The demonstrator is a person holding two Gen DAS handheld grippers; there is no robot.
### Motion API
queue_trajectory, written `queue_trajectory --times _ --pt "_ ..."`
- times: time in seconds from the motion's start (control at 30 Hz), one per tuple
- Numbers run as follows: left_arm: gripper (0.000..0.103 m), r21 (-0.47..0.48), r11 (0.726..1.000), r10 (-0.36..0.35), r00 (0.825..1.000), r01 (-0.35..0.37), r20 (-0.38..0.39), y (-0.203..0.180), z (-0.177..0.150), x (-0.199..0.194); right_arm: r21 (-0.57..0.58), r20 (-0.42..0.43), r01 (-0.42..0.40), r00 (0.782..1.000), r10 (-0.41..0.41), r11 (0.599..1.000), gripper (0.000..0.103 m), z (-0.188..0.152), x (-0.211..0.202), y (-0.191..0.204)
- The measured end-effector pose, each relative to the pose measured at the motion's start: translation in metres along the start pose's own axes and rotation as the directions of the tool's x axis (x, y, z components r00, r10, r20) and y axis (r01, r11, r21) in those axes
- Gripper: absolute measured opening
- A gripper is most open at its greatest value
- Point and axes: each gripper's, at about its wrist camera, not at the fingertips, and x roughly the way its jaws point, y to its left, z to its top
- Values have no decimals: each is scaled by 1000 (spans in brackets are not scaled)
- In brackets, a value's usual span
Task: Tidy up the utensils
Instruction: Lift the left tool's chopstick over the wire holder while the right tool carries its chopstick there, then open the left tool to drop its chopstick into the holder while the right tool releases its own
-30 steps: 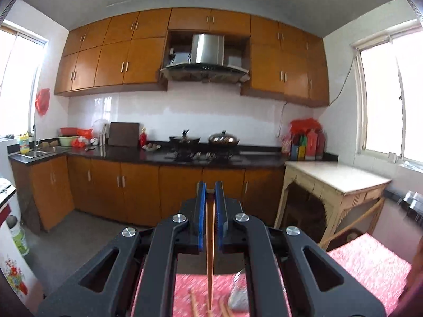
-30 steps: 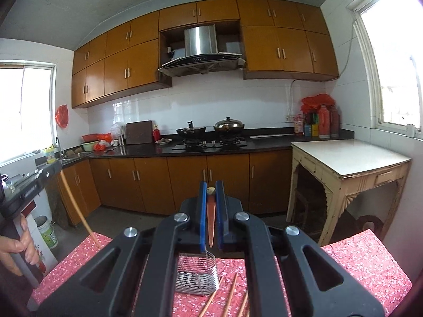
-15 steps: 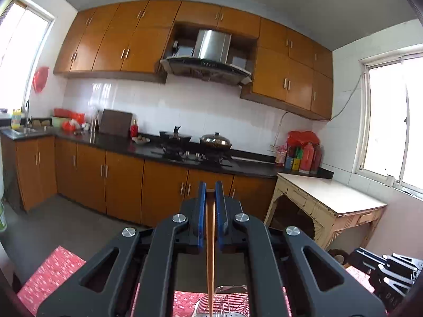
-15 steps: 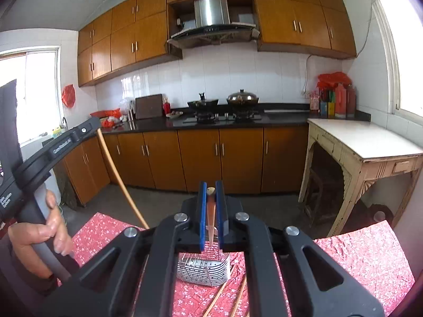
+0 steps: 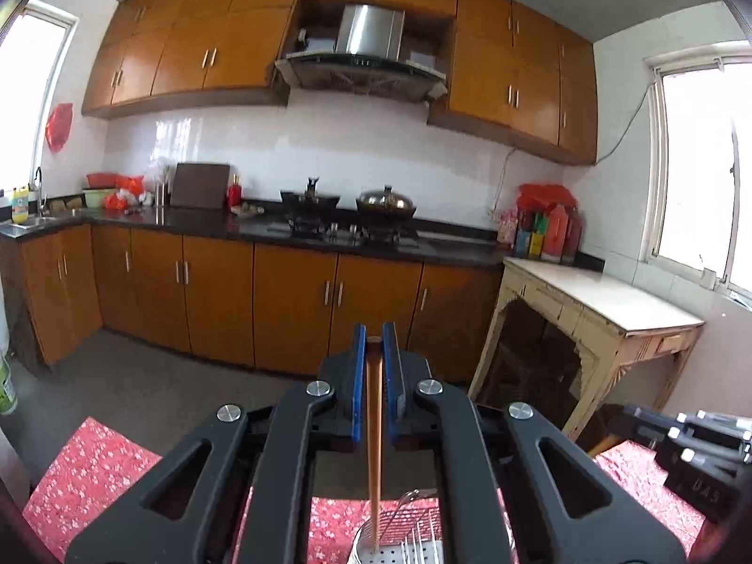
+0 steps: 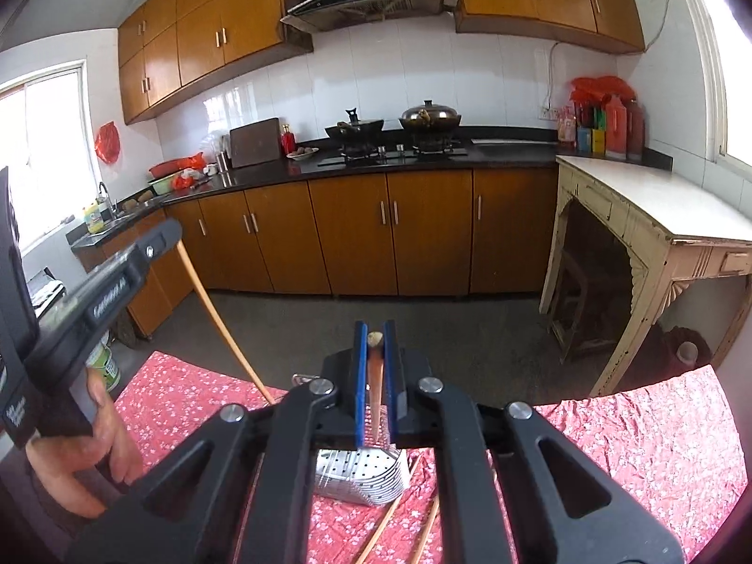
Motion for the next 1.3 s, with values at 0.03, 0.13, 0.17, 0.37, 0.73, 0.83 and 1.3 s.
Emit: queue_trajectory --times 0.03,0.13,0.17,0.37,0.73,0.83,1.3 --pt "7 0 1000 -2 1000 2 -14 2 -1 2 7 -2 -4 1000 4 1000 8 -1 1 -1" --pt "9 -11 1000 4 1000 -4 -30 8 1 1 14 16 25 1000 -25 1000 11 -3 -2 -7" --pt "18 -15 1000 5 999 -6 -33 11 2 -1 19 25 32 999 -32 999 20 -4 -6 -10" --pt "51 21 997 77 997 -76 -12 30 6 -31 85 76 100 991 -107 991 42 -11 -36 -43" --pt "64 30 988 152 979 -149 -135 103 -77 -97 151 -107 275 959 -260 950 43 -132 -52 -105" --pt "64 29 988 151 964 -149 -220 115 -120 -104 156 -199 252 955 -220 955 36 -186 -37 -100" --pt "64 136 987 138 887 -86 -442 93 -216 -96 92 -398 213 903 -160 973 24 -279 12 -61"
